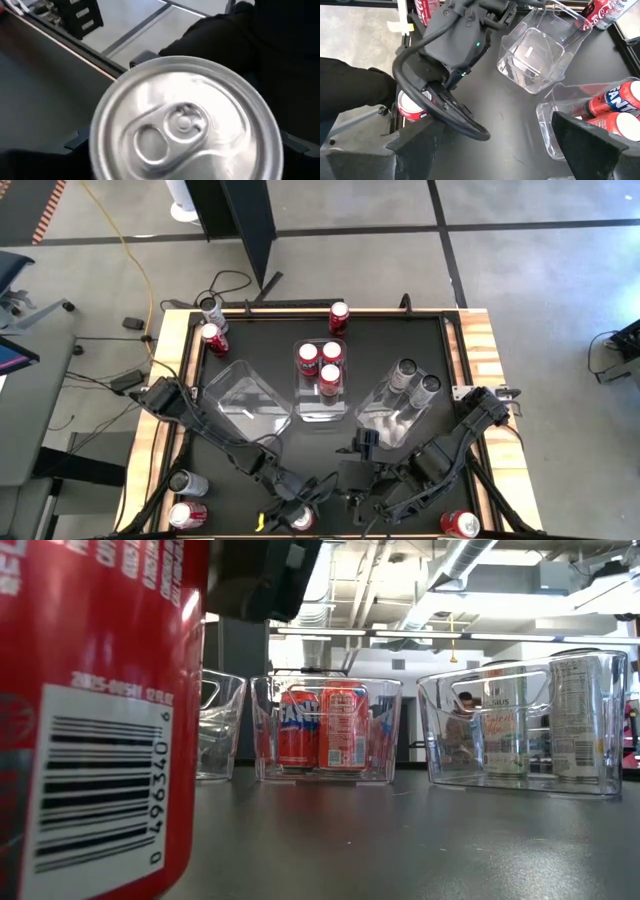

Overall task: Sort soda cans
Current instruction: Put the bottom center red soda can into the left transparent bin

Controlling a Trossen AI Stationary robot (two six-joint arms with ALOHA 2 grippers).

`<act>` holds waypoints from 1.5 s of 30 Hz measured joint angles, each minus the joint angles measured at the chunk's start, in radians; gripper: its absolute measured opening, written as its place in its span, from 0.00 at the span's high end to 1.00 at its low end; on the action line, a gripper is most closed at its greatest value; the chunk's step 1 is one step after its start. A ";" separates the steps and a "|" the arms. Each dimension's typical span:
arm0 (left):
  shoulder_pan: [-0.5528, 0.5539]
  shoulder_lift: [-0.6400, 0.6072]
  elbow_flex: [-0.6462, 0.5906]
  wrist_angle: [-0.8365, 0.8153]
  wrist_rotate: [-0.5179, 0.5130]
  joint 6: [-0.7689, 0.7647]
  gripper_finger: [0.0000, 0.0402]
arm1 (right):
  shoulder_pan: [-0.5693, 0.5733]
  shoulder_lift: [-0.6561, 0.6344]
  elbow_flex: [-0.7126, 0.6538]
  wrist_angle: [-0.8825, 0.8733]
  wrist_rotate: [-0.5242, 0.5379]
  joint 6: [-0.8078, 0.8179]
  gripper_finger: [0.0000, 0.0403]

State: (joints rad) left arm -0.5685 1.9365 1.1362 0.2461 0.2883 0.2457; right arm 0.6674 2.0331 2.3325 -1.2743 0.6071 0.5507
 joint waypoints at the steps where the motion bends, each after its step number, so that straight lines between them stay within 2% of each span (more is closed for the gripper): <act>1: 0.003 0.009 0.001 0.016 0.002 0.000 0.12 | 0.000 0.000 0.000 0.001 0.000 0.000 0.04; 5: 0.007 0.015 0.000 0.021 0.019 -0.004 0.18 | 0.000 0.000 0.000 -0.001 0.000 -0.001 0.04; 9: 0.010 0.015 0.000 0.028 0.025 -0.004 0.28 | 0.000 0.000 0.000 -0.001 0.000 0.000 0.04; 21: 0.016 -0.002 0.000 -0.008 0.023 0.009 0.29 | 0.000 0.000 0.000 -0.001 0.007 -0.003 0.04; 34: 0.020 -0.174 0.000 -0.177 -0.149 0.022 0.29 | 0.012 0.000 0.000 -0.022 0.057 -0.028 0.04; 40: 0.023 -0.301 0.000 -0.294 -0.298 0.007 0.29 | 0.021 -0.003 0.000 -0.044 0.126 -0.028 0.04; 45: 0.045 -0.418 -0.009 -0.378 -0.439 -0.058 0.29 | 0.020 -0.010 0.000 -0.052 0.136 -0.027 0.04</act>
State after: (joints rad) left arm -0.5235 1.5182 1.1275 -0.1320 -0.1506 0.1876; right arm 0.6872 2.0228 2.3325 -1.3258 0.7427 0.5232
